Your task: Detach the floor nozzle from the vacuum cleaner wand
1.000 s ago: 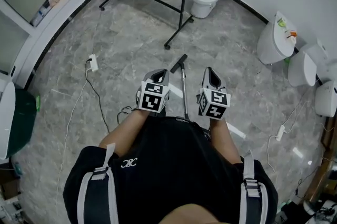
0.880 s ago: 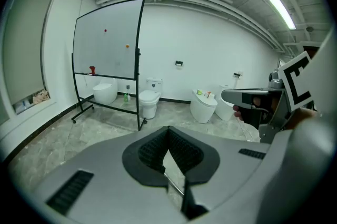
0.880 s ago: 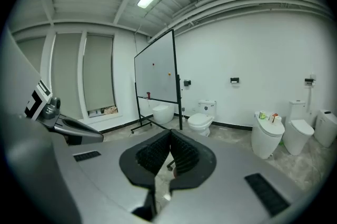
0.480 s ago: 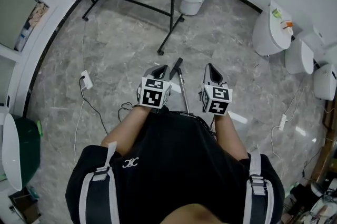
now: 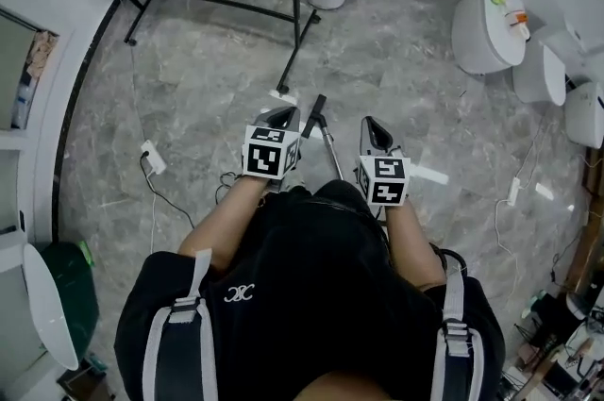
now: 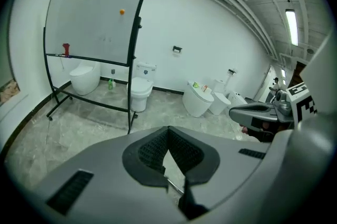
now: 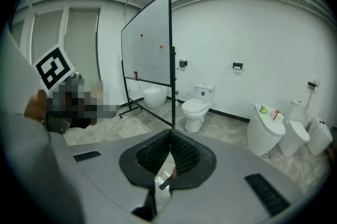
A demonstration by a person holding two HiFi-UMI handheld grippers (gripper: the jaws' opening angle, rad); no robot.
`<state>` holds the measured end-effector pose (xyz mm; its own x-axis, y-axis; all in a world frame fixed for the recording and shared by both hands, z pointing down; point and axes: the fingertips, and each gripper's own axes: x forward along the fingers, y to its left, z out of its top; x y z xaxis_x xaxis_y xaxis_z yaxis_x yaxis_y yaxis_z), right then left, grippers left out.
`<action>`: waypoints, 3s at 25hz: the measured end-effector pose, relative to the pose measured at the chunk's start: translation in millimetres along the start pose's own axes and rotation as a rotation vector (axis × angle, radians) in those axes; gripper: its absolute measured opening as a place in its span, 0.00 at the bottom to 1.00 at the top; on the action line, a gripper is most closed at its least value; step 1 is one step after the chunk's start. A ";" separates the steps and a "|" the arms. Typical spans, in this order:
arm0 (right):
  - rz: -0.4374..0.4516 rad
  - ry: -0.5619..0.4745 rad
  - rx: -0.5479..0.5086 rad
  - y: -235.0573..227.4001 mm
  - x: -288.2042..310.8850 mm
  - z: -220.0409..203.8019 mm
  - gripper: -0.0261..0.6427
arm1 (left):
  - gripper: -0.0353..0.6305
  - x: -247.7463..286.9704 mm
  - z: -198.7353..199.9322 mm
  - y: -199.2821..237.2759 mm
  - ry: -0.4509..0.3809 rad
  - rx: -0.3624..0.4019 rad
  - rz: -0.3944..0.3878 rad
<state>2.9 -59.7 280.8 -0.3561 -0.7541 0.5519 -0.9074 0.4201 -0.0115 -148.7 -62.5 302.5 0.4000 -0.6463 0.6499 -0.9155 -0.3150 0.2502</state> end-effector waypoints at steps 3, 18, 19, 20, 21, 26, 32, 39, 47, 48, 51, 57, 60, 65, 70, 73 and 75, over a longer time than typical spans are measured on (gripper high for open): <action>0.010 0.018 -0.019 -18.7 21.7 -7.5 0.06 | 0.06 37.0 6.6 5.7 0.029 0.055 0.003; 0.044 0.400 -0.017 -69.8 204.1 -258.6 0.50 | 0.06 232.1 -156.1 58.1 0.325 -0.133 -0.057; 0.068 0.427 -0.010 -68.2 229.9 -286.4 0.50 | 0.06 255.9 -176.2 66.5 0.344 -0.164 -0.064; 0.094 0.448 -0.005 -66.1 256.9 -312.0 0.50 | 0.06 281.0 -195.5 75.2 0.360 -0.182 -0.066; 0.122 0.470 -0.010 -63.1 282.7 -337.2 0.50 | 0.06 304.8 -214.5 83.2 0.373 -0.191 -0.063; 0.232 0.605 -0.124 -39.1 380.6 -466.2 0.50 | 0.06 384.4 -311.4 119.7 0.403 -0.141 0.008; 0.184 0.788 -0.116 -30.5 440.8 -631.1 0.50 | 0.06 409.6 -425.2 130.0 0.463 -0.212 -0.011; 0.140 1.007 -0.146 -40.0 472.9 -770.4 0.50 | 0.06 397.8 -504.9 147.3 0.483 -0.292 0.001; 0.188 1.079 -0.025 -26.6 480.6 -798.5 0.31 | 0.06 403.9 -531.5 153.9 0.478 -0.407 -0.020; 0.223 1.062 -0.020 -21.9 475.9 -790.8 0.31 | 0.06 408.0 -528.8 148.3 0.470 -0.429 -0.062; 0.353 0.938 0.018 9.7 457.2 -754.8 0.31 | 0.09 418.3 -510.2 131.5 0.415 -0.546 -0.171; 0.489 0.788 0.029 47.4 404.8 -680.3 0.31 | 0.44 449.2 -464.5 110.8 0.330 -0.796 -0.237; 0.530 0.727 0.033 63.3 390.3 -646.4 0.31 | 0.44 460.5 -453.6 106.1 0.318 -0.829 -0.219; 0.610 0.646 0.055 87.6 363.3 -597.3 0.31 | 0.44 461.1 -417.7 132.1 0.153 -0.804 -0.066; 0.633 0.607 0.008 103.0 327.1 -569.4 0.31 | 0.44 460.4 -398.7 131.5 0.096 -0.817 -0.024; 0.645 0.589 0.021 100.2 316.4 -562.3 0.31 | 0.42 452.4 -393.5 122.6 0.101 -0.790 -0.055; 0.685 0.564 0.044 98.5 310.6 -558.7 0.31 | 0.18 445.5 -386.7 109.6 0.090 -0.692 -0.134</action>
<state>-72.4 29.6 917.0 -0.6716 0.0219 0.7406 -0.5474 0.6590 -0.5158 -87.5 -116.2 897.0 0.5333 -0.5634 0.6311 -0.6879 0.1454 0.7111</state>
